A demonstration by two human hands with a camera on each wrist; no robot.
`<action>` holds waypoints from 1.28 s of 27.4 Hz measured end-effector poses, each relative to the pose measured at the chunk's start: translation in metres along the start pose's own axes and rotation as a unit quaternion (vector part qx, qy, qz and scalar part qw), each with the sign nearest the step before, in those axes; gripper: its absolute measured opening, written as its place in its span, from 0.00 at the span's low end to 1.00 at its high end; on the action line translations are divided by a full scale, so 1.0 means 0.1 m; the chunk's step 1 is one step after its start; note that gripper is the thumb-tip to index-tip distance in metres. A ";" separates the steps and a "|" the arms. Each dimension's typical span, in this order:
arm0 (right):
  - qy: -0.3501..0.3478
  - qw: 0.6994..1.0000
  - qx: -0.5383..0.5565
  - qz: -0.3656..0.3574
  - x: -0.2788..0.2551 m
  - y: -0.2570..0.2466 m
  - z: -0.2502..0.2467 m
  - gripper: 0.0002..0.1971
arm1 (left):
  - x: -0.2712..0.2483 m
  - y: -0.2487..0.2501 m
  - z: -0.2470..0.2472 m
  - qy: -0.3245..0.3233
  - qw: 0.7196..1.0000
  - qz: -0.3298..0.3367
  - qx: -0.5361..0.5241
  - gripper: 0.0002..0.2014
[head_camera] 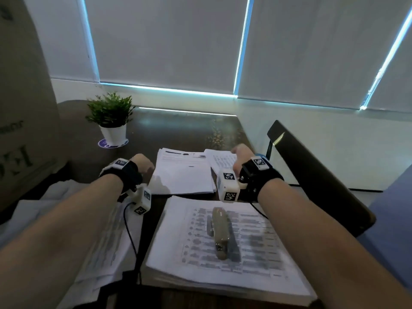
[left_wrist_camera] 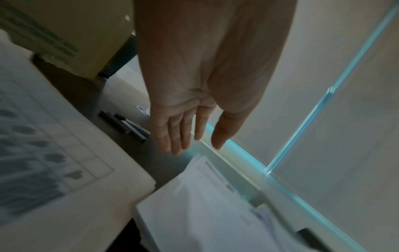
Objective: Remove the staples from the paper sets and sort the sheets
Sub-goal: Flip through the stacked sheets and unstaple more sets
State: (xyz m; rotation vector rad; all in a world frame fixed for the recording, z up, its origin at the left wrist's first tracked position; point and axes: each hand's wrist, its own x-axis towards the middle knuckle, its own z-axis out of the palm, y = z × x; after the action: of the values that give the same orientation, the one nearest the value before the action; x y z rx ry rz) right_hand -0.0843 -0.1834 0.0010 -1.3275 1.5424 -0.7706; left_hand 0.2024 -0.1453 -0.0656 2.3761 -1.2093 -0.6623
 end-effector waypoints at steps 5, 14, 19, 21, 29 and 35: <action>-0.217 0.958 0.168 0.086 -0.63 -0.13 1.14 0.21 | -0.73 -0.68 -0.55 0.040 0.997 -0.063 0.008 0.19; -0.296 0.916 -0.265 -0.053 -1.41 0.09 1.92 0.27 | -1.34 -2.16 -0.74 0.007 0.974 -0.196 0.111 0.33; -0.327 0.901 -0.285 -0.017 -1.37 0.17 2.01 0.22 | -1.06 -2.76 -0.65 0.041 0.975 -0.209 0.064 0.51; -0.328 0.901 -0.283 0.001 -1.40 0.20 1.99 0.21 | -1.23 -2.67 -0.68 0.055 0.970 -0.230 0.059 0.58; -0.359 0.899 -0.246 -0.051 -1.56 0.27 2.24 0.16 | -1.08 -2.87 -0.61 0.130 0.963 -0.235 0.018 0.47; -0.370 0.924 -0.086 -0.034 -1.41 0.47 2.33 0.23 | -1.52 -2.34 -0.47 0.087 0.966 -0.103 -0.221 0.19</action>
State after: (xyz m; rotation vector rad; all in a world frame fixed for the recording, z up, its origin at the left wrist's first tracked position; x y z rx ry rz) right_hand 0.1107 -0.0116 -0.0934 -1.5660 0.9648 -0.1197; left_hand 0.3011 0.1148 -0.1180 2.1372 -0.6607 -0.6858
